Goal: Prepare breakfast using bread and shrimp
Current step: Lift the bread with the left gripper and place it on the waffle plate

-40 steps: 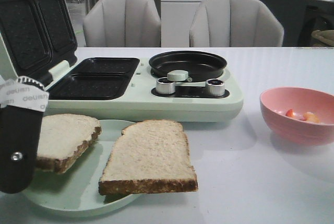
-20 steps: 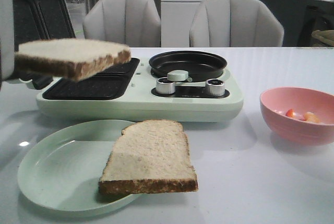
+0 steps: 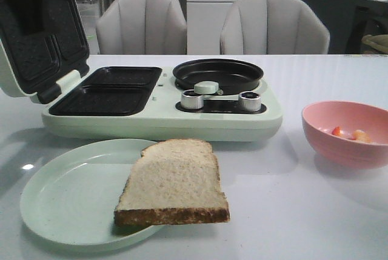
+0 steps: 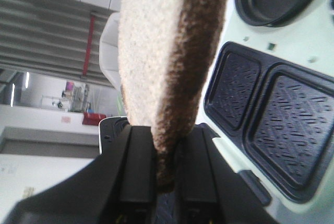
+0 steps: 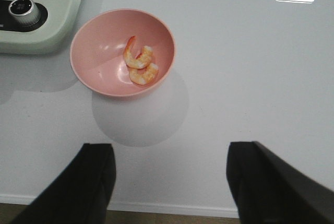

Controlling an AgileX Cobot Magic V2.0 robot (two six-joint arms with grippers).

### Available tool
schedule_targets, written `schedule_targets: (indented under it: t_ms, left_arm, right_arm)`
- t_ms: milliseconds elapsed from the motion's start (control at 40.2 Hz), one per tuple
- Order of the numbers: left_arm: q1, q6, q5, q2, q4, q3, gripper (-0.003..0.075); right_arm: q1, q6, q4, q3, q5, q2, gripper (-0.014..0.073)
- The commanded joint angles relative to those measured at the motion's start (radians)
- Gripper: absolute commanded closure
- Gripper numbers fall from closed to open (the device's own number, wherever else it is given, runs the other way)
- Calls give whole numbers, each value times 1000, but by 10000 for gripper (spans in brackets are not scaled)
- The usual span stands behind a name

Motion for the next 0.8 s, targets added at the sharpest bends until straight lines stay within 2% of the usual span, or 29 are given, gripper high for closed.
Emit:
schedule_targets:
  t_ms: [0,124,473,772]
  left_arm:
    - [94,3,-48,39,54,-105,590]
    - [190,3,-107,146,54,-192,590]
    - [380,18,-276,395,54,-399,590]
    - [451,27,-346,542,54,-521,590]
  right_arm:
    - [0,-4,-7,-34,-61,9,36]
    - [0,-4,-7,-34,-61,9,36]
    - [0,-4,-7,-34,-61,9,36]
    - [0,-4,-7,-34,-61,9,36]
